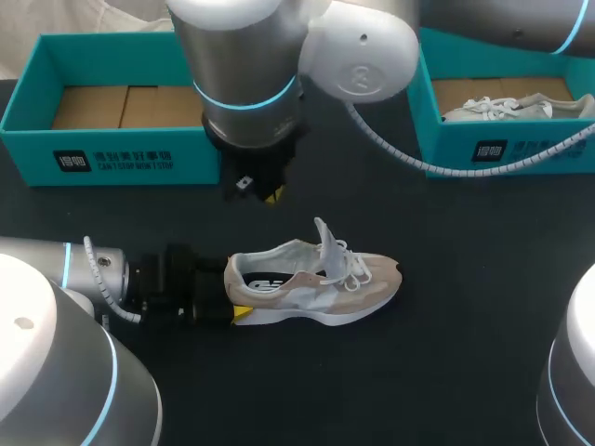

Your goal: Take the shoe out of the shoebox, open the shoe tongue, remove and reinsert the insole, then place the shoe into the shoebox

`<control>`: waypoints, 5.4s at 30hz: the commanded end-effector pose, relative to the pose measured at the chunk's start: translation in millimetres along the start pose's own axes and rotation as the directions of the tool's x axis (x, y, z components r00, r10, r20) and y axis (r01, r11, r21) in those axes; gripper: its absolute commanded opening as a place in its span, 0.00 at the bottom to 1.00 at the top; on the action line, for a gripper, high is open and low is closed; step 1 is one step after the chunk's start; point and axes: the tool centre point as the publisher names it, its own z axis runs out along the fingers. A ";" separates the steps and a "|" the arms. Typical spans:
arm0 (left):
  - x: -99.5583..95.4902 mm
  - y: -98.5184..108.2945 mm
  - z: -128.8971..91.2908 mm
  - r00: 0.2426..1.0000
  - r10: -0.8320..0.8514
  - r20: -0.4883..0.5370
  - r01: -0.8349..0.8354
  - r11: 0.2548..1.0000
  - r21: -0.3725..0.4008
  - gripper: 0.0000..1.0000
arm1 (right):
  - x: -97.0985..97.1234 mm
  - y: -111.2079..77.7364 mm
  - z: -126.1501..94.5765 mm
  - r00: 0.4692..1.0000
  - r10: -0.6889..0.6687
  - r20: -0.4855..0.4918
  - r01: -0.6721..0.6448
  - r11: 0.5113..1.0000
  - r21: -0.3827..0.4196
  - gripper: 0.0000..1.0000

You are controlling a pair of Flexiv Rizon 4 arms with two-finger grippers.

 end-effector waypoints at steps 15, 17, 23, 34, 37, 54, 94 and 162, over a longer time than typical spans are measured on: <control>1.1 2.8 0.5 1.000 0.000 -0.001 0.000 1.000 -0.004 0.00 | -9.1 -0.1 3.2 0.933 -0.312 -0.180 0.321 0.947 0.020 0.00; 1.1 2.8 0.5 1.000 0.000 -0.001 0.000 1.000 -0.004 0.00 | -9.1 -0.1 3.2 0.933 -0.312 -0.180 0.321 0.947 0.020 0.00; 1.1 2.8 0.5 1.000 0.000 -0.001 0.000 1.000 -0.004 0.00 | -0.9 -13.7 13.6 0.933 -0.327 -0.148 0.340 0.938 0.071 0.00; 1.1 2.8 0.5 1.000 0.000 -0.001 0.000 1.000 -0.004 0.00 | 29.2 -33.2 64.3 0.858 -0.449 -0.248 0.484 0.869 0.103 0.00; 1.1 2.8 0.5 1.000 0.000 -0.001 0.000 1.000 -0.004 0.00 | 36.0 -32.0 78.4 0.835 -0.469 -0.286 0.520 0.844 0.134 0.00; 1.1 2.8 0.5 1.000 0.000 -0.001 0.000 1.000 -0.004 0.00 | 32.4 -52.0 151.1 0.820 -0.495 -0.289 0.540 0.835 0.102 0.00; 1.1 2.8 0.5 1.000 0.000 -0.001 0.000 1.000 -0.004 0.00 | 62.8 -73.7 203.8 0.827 -0.436 -0.354 0.486 0.872 0.059 0.00; 1.1 2.8 0.5 1.000 0.000 -0.001 0.000 1.000 -0.004 0.00 | 9.3 -36.5 88.4 0.833 -0.498 -0.241 0.469 0.867 -0.170 0.00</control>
